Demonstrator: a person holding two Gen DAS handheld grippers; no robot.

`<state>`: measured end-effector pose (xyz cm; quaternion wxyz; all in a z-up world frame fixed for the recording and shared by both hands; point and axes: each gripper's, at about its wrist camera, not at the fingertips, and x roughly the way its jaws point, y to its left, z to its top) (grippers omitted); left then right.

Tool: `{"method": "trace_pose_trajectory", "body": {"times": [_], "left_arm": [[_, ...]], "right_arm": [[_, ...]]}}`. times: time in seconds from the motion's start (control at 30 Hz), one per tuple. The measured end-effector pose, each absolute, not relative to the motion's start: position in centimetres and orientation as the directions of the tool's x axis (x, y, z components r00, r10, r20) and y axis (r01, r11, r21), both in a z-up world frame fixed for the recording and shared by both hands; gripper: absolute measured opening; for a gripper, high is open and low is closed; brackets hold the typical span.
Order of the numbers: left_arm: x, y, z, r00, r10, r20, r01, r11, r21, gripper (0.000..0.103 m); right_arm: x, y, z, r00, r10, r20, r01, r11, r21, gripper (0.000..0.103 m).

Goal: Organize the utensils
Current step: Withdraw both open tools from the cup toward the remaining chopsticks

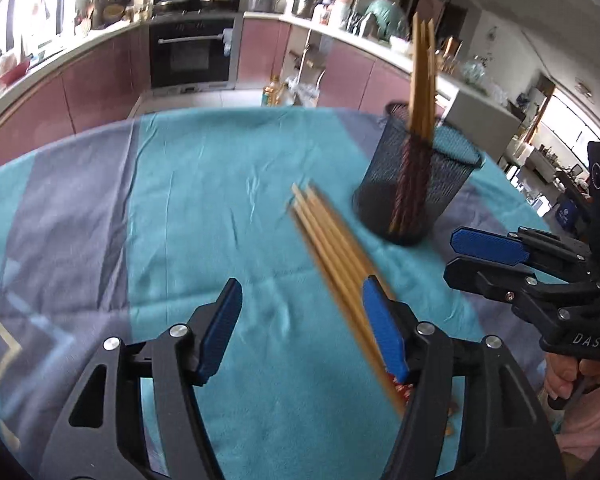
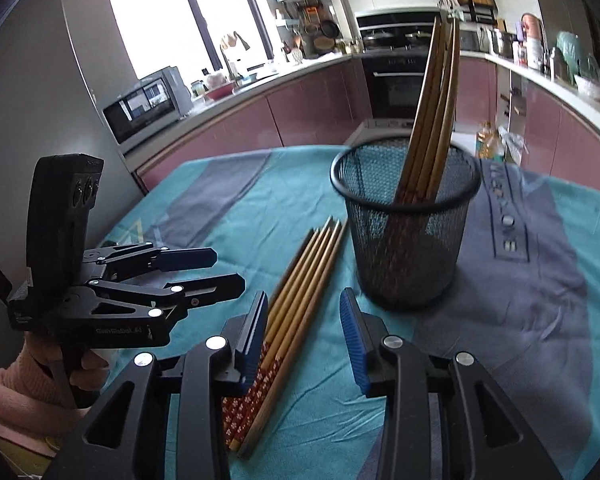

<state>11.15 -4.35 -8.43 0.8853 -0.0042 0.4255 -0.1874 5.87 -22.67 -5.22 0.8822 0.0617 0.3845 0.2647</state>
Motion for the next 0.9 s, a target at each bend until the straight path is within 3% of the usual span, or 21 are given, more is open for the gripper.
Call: {"method": "trace_pose_trajectory", "body": {"times": [0.5,0.77,0.9], "left_arm": [[10.6,-5.9,-10.9,0.518,-0.329,-0.790,0.350,0.924,-0.155,0.061],[10.8,-6.7,-11.1,0.528,-0.283,-0.801,0.350,0.932,-0.098,0.052],[10.8,-6.6,-11.0,0.524,-0.285,-0.803,0.355,0.930,-0.098,0.041]], "right_arm": [[5.9,-22.1,-8.1,0.533,0.474,-0.701,-0.379,0.874,0.302,0.036],[6.0,-21.7,-8.2,0.529,0.475,-0.703,-0.384,0.873,0.301,0.035],[6.2,-21.5,-8.2,0.525,0.473,-0.707,-0.388,0.873,0.296,0.034]]}}
